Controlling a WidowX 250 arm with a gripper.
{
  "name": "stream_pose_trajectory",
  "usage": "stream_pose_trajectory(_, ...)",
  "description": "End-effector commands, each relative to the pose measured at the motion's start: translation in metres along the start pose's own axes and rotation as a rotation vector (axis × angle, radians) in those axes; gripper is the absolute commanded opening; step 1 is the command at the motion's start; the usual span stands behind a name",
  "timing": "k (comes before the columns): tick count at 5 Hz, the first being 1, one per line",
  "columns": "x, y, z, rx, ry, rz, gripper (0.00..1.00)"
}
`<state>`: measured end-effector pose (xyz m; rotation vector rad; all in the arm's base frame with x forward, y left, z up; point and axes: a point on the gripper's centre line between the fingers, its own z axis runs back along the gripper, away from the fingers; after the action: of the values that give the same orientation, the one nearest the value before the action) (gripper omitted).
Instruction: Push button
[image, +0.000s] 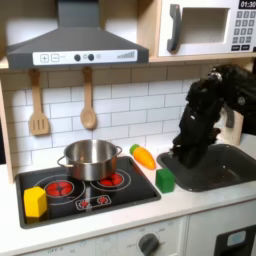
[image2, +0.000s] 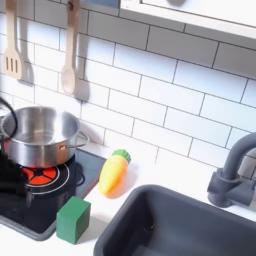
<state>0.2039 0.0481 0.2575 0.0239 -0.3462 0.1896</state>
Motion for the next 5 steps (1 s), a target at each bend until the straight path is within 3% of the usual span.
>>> stream_pose_trajectory(1,0.039,0.015,0.010,0.020,-0.136,0.006,0.00)
stream_pose_trajectory(5,0.104,0.034,0.036,0.030,-0.328,0.000,0.00)
